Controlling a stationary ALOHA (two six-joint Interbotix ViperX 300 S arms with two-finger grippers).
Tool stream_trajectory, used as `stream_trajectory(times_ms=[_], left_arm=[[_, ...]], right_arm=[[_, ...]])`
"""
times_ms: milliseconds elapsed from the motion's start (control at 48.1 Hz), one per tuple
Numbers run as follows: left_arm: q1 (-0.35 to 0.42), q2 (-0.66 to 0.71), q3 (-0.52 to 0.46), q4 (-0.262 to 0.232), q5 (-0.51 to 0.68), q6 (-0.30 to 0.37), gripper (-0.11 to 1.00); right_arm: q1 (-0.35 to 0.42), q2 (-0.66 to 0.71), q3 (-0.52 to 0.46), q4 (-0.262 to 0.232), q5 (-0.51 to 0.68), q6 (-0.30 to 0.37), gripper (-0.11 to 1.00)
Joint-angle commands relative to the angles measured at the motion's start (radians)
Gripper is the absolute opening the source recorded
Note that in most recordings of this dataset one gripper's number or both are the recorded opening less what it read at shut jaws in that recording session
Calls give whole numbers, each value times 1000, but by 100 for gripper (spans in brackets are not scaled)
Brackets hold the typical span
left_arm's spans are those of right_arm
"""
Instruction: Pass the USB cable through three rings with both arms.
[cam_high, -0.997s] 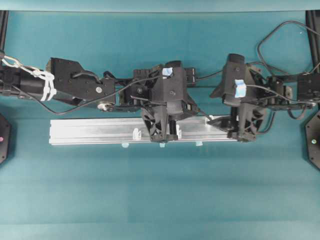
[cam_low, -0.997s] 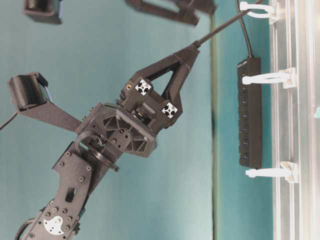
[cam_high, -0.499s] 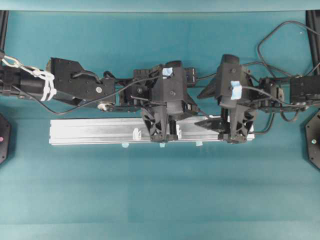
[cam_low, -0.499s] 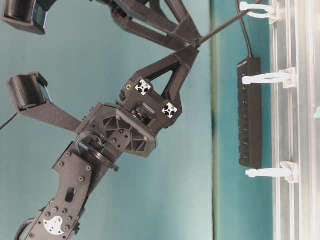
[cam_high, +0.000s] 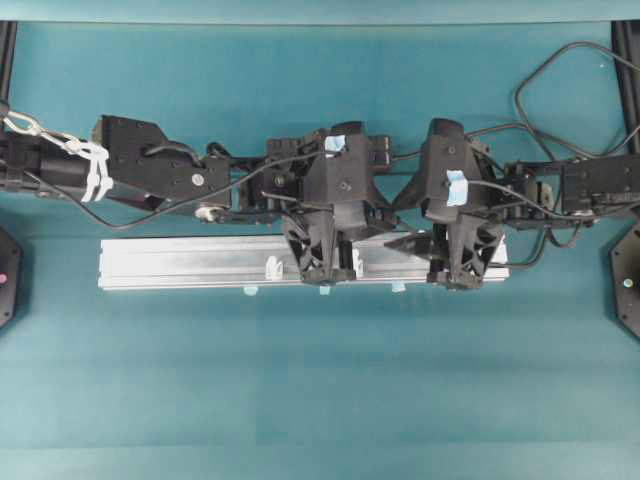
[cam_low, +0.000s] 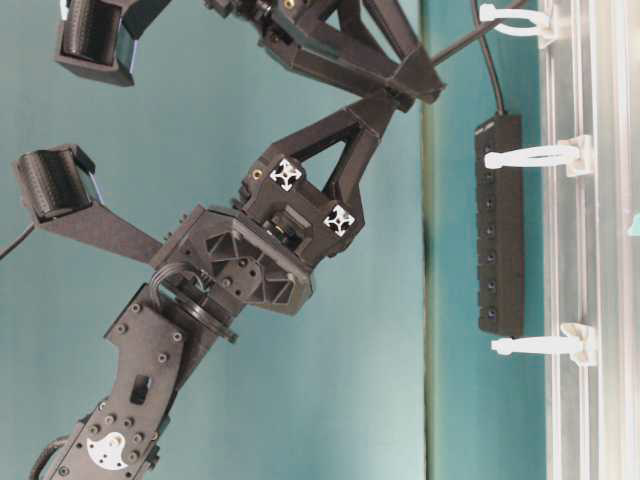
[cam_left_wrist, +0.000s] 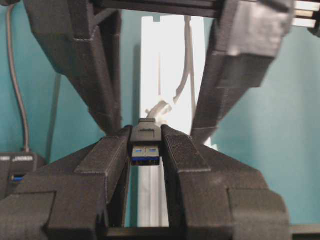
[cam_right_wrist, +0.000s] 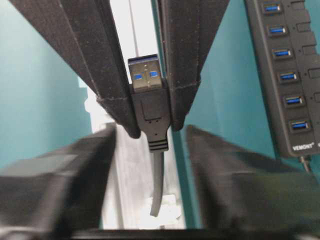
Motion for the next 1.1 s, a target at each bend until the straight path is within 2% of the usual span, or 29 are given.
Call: stream_trajectory(times_ms=[0, 125, 229, 623, 665, 810, 893, 935, 1080], left_arm=[[-3, -31, -11, 2, -5, 2, 21], [-5, -32, -5, 2, -5, 11, 21], [-3, -37, 5, 3, -5, 14, 21], [-3, -40, 11, 2, -5, 0, 23], [-3, -41, 14, 2, -5, -5, 29], [-6, -71, 43, 2, -5, -15, 74], [-5, -106, 75, 2, -5, -17, 93], [-5, -126, 95, 3, -5, -18, 96], [-3, -209, 179, 3, -5, -18, 91]], right_arm=[[3, -9, -8, -2, -11, -5, 12], [3, -8, -12, -2, -5, -17, -1], [3, -6, -12, -2, 3, -28, -7], [5, 2, -37, -2, 74, -41, -7], [6, 6, -44, -2, 98, -40, -7], [8, 41, -100, 0, 230, -41, -7], [15, 60, -129, -2, 287, -44, -7], [21, 71, -143, -2, 308, -44, -7], [41, 97, -176, 5, 367, -44, -7]])
